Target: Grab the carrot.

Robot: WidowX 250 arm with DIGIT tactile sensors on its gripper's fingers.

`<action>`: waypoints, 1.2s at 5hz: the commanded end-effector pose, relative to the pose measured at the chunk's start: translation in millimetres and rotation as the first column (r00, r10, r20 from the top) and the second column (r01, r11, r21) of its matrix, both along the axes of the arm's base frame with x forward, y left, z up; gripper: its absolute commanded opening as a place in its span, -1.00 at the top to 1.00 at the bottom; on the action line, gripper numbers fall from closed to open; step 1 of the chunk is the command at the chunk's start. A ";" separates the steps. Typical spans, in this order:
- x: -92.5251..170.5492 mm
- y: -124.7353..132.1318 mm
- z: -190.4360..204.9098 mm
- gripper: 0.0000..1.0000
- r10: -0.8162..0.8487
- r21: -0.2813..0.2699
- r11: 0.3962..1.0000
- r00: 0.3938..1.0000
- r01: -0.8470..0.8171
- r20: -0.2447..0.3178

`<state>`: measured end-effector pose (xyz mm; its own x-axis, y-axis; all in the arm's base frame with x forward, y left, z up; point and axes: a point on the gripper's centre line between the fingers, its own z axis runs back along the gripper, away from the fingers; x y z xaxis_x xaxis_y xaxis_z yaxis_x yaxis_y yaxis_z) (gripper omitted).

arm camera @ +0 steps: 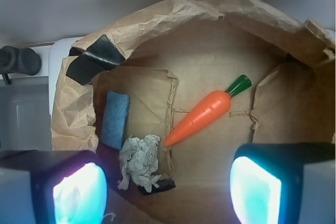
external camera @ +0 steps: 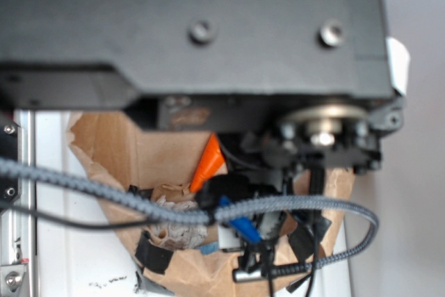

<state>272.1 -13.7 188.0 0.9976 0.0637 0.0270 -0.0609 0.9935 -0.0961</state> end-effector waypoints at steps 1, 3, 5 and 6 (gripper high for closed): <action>-4.4 11.6 -33.5 -1.00 0.151 0.024 0.988 0.981 -0.155 0.120; -16.3 23.0 -77.5 -1.00 0.466 -0.040 0.885 0.878 -0.464 0.110; 3.2 26.7 -114.0 -1.00 0.552 -0.003 0.834 0.833 -0.552 0.032; 8.1 22.0 -133.2 -1.00 0.565 0.025 0.824 0.824 -0.566 0.039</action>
<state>272.7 15.1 44.4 0.7824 0.6218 0.0350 -0.6202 0.7831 -0.0467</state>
